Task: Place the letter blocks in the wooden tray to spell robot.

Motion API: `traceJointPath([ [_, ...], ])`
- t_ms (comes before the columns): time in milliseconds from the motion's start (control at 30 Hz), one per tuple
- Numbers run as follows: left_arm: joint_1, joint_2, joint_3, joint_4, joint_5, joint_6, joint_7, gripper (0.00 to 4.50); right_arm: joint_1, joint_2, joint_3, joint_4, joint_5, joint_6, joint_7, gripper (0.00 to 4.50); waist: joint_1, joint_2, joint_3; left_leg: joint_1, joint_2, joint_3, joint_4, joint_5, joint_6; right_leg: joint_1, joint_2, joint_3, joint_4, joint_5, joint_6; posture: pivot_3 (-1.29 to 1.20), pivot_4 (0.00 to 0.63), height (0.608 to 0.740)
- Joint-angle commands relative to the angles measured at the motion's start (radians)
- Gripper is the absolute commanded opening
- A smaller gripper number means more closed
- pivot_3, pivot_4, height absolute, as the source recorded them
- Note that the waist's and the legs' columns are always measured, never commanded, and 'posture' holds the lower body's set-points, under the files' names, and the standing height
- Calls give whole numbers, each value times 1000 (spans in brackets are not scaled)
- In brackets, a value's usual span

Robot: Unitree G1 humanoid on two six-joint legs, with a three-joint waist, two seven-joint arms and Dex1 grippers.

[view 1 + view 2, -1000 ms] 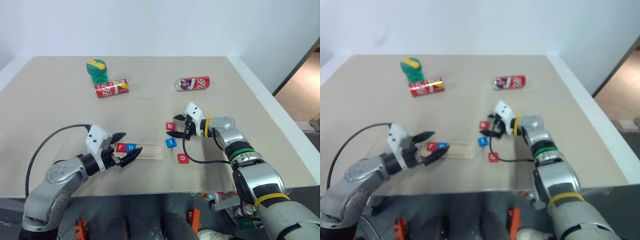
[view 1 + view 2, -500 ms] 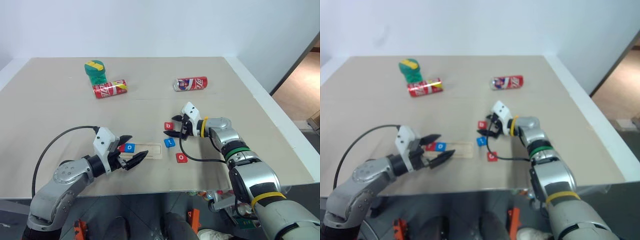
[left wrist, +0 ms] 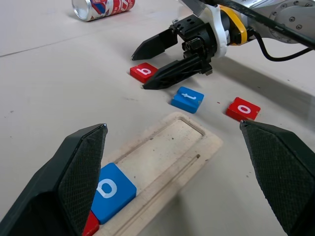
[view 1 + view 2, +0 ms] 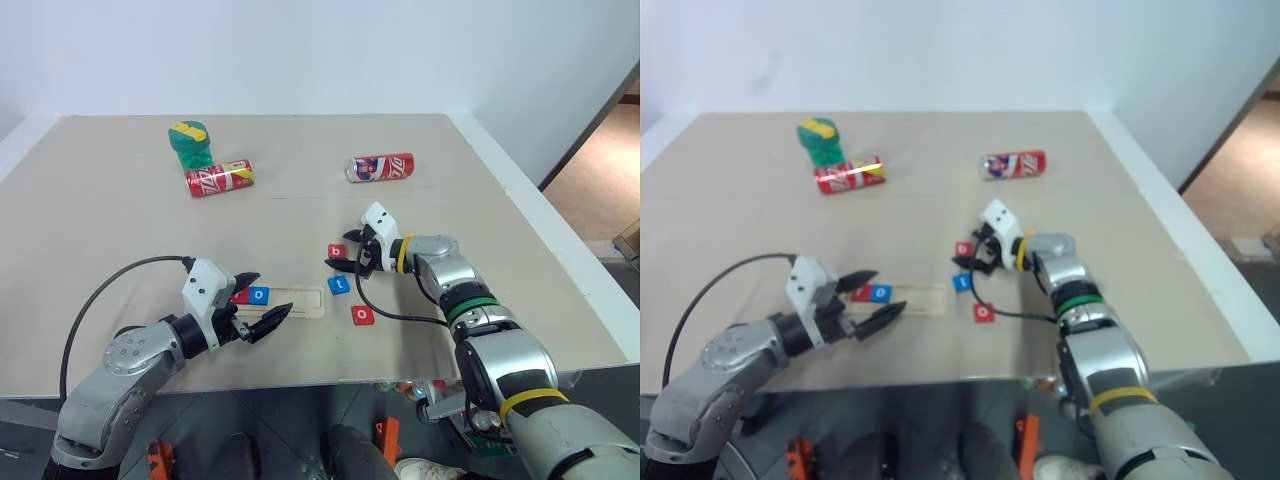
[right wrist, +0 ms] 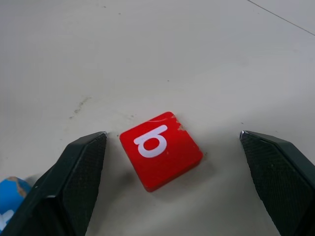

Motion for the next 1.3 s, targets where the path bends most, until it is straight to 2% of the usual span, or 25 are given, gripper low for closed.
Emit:
traceJointPath([
  [33,12,21,18,-30,4,-39,-4,4495,66,-26,-8,-341,32,146,0,4240,0,0,0,0,0,0,0,0,0,0,0,0,0,0,0,0,150,740],
  [167,22,26,27,-36,5,-46,5,4495,138,20,-57,-637,2,356,-234,4240,5,1,0,-5,0,-1,-2,0,0,-5,0,0,0,0,4,0,150,740],
  [267,29,26,25,-46,4,-44,18,4495,229,124,-89,-877,-61,538,-470,4240,5,0,0,-6,0,-1,-4,-1,-1,-6,0,0,0,-1,3,0,150,740],
  [433,36,21,19,-52,4,-40,40,4495,365,279,-72,-1140,-152,753,-750,4240,7,0,0,-7,0,-2,-8,-2,-3,-9,0,-1,0,-3,0,0,150,740],
  [600,36,24,12,-51,1,-35,52,4495,411,343,-46,-1224,-168,847,-845,4240,6,0,0,-8,-2,0,-8,-2,-4,-10,-3,-1,0,-3,1,0,150,740],
  [867,6,6,9,-33,3,-82,42,4495,466,388,-40,-1223,-120,912,-873,4240,6,0,0,-8,-2,-1,-8,-2,-3,-9,-3,-3,-2,-4,3,0,150,740],
  [1200,6,15,0,-35,12,-109,20,4495,427,419,-79,-1103,-64,903,-909,4240,4,-1,-1,-8,-2,-2,-8,-2,-3,-9,-2,-3,-2,-4,3,0,150,740],
  [1300,11,14,0,-40,13,-109,22,4500,408,417,-83,-1066,-60,882,-920,3425,3,-1,-1,-7,-1,-1,-7,-1,-3,-8,-2,-3,-2,-3,2,0,150,740],
])
